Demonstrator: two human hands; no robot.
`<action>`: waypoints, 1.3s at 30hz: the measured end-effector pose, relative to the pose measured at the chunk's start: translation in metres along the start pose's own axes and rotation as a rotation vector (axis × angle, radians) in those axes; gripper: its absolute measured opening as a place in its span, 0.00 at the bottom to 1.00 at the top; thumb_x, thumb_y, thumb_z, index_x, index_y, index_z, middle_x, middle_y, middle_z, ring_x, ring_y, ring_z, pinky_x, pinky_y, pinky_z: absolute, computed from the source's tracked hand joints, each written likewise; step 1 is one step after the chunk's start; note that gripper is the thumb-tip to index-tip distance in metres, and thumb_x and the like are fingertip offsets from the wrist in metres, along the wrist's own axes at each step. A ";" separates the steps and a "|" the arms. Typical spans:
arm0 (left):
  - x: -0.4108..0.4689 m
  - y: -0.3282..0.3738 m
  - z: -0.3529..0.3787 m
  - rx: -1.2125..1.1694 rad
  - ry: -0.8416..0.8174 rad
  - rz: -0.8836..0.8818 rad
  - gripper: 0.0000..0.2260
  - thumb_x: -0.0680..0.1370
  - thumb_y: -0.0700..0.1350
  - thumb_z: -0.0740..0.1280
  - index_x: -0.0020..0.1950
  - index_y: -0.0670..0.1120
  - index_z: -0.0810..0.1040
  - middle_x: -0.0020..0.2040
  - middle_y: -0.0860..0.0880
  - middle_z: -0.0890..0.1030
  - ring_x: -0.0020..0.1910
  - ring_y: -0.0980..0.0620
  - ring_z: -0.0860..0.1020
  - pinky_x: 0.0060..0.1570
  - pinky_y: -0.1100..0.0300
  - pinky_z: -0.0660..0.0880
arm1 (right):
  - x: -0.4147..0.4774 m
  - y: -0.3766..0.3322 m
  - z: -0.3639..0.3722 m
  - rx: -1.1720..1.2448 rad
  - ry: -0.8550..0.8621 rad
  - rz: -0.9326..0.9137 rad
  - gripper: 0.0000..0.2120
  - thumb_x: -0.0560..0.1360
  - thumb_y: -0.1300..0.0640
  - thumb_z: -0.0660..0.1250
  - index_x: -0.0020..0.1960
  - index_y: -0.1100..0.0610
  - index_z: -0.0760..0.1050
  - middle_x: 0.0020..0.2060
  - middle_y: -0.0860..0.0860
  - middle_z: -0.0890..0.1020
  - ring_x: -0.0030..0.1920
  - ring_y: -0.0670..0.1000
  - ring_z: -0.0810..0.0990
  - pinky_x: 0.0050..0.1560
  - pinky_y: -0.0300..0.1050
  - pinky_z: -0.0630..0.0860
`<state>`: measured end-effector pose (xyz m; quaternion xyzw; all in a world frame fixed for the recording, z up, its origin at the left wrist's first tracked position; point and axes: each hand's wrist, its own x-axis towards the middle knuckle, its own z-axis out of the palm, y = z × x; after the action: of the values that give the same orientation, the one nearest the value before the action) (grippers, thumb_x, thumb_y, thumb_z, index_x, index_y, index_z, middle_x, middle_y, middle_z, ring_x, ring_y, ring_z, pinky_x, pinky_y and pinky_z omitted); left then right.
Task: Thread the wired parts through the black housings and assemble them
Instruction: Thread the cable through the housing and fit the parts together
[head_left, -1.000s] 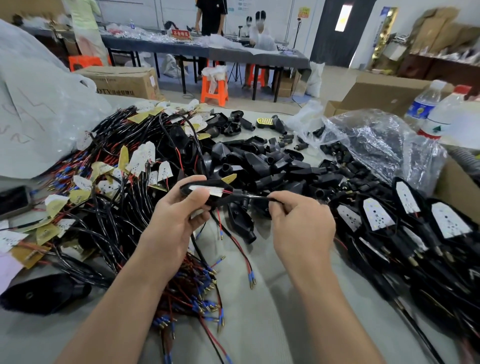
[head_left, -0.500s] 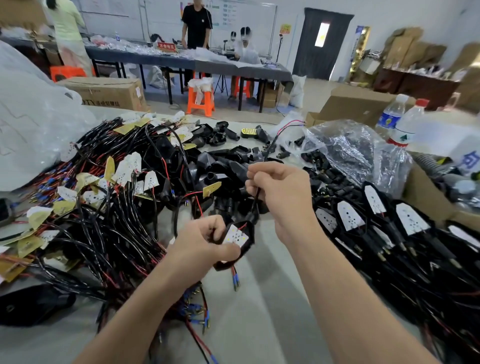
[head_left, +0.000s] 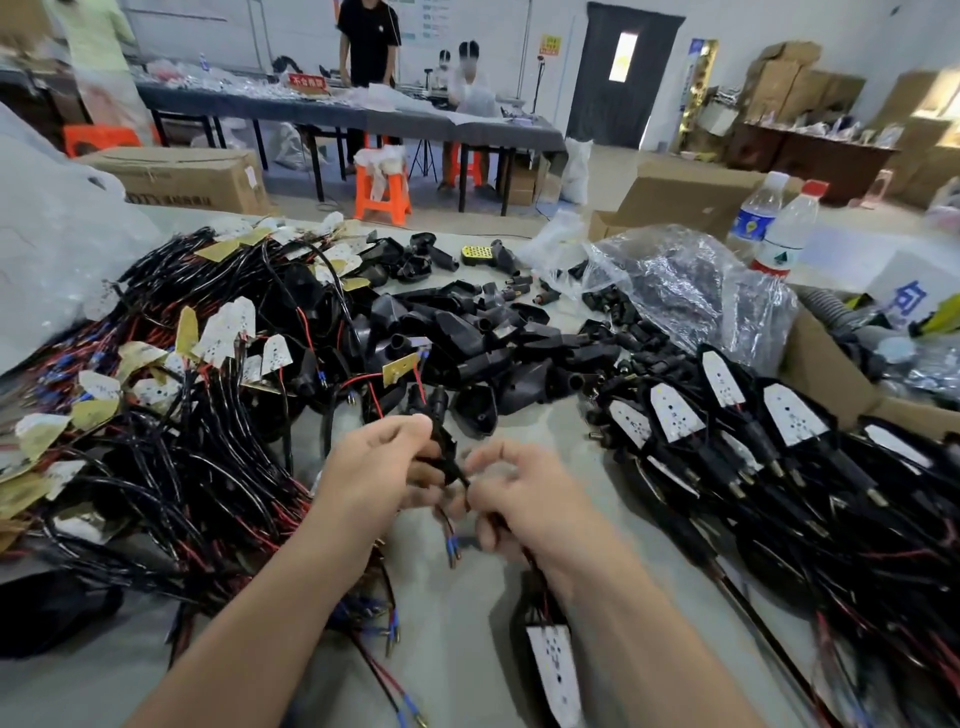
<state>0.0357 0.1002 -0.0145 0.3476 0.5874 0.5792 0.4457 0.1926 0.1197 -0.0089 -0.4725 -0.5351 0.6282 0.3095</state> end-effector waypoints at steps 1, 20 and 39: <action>0.002 0.000 -0.001 -0.008 0.029 0.010 0.14 0.83 0.43 0.66 0.41 0.48 0.87 0.38 0.47 0.86 0.33 0.52 0.83 0.31 0.62 0.79 | -0.002 0.005 0.001 -0.027 -0.042 0.015 0.14 0.71 0.73 0.62 0.54 0.63 0.75 0.34 0.57 0.85 0.22 0.50 0.72 0.21 0.37 0.61; 0.013 -0.010 -0.011 0.278 0.147 0.257 0.10 0.78 0.42 0.73 0.43 0.57 0.87 0.31 0.50 0.84 0.25 0.57 0.76 0.28 0.63 0.75 | 0.039 -0.013 -0.049 -1.430 0.541 -0.224 0.09 0.74 0.57 0.62 0.50 0.51 0.80 0.49 0.51 0.85 0.56 0.57 0.79 0.61 0.50 0.68; 0.002 -0.012 -0.004 0.561 0.229 0.426 0.10 0.72 0.44 0.78 0.43 0.60 0.88 0.39 0.57 0.84 0.34 0.60 0.79 0.34 0.71 0.71 | 0.044 -0.024 -0.025 -0.769 0.409 -0.405 0.07 0.73 0.58 0.72 0.39 0.49 0.76 0.31 0.44 0.80 0.33 0.41 0.77 0.33 0.34 0.68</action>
<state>0.0328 0.1001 -0.0267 0.5039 0.6837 0.5106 0.1339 0.1971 0.1743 0.0029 -0.5528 -0.7382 0.2056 0.3275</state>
